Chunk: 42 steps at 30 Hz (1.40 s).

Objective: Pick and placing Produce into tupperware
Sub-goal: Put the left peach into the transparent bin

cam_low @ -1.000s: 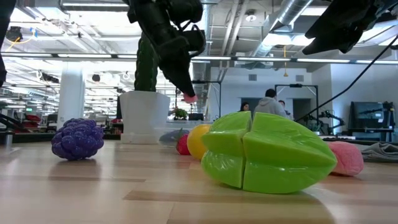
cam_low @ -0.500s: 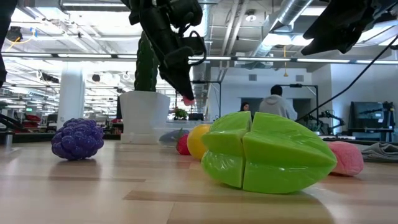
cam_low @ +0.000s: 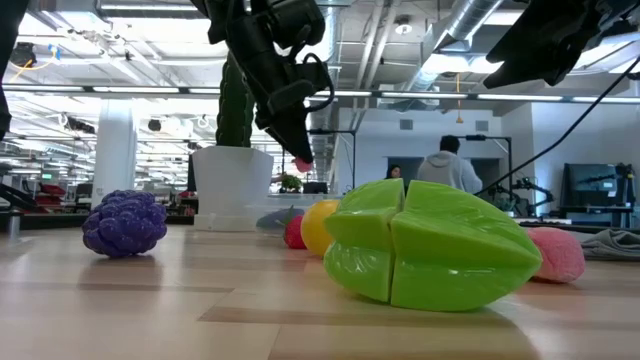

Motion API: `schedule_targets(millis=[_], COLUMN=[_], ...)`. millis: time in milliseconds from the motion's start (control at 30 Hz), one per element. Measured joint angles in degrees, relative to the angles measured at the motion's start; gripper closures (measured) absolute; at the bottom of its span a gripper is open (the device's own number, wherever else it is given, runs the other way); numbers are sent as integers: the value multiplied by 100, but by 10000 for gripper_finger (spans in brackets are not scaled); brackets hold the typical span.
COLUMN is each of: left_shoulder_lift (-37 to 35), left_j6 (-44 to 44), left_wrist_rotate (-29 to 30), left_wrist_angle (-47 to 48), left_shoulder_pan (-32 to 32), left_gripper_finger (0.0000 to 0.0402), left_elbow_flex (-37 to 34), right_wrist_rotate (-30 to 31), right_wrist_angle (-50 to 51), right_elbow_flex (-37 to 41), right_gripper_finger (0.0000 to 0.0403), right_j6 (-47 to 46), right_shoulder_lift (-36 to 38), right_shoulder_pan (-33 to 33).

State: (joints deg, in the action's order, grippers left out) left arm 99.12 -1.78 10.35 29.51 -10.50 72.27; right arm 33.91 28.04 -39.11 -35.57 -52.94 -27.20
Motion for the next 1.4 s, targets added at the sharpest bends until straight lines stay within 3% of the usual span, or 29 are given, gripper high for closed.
schedule_targets(millis=[367, 967, 1400], left_shoulder_lift=[536, 538, 537], left_j6=[-208, -279, -358], left_wrist_rotate=[13, 63, 209], left_wrist_angle=[-362, -352, -353], left_shoulder_pan=[96, 50, 54], left_gripper_finger=[313, 311, 247], left_elbow_flex=[2, -2, -2], right_wrist_rotate=[0, 0, 0], right_wrist_angle=[-6, 21, 19], right_elbow_flex=[-2, -2, -2], right_gripper_finger=[143, 143, 143], right_j6=[-35, -42, -46], right_shoulder_lift=[1, 1, 1], right_shoulder_pan=[-16, -13, -13])
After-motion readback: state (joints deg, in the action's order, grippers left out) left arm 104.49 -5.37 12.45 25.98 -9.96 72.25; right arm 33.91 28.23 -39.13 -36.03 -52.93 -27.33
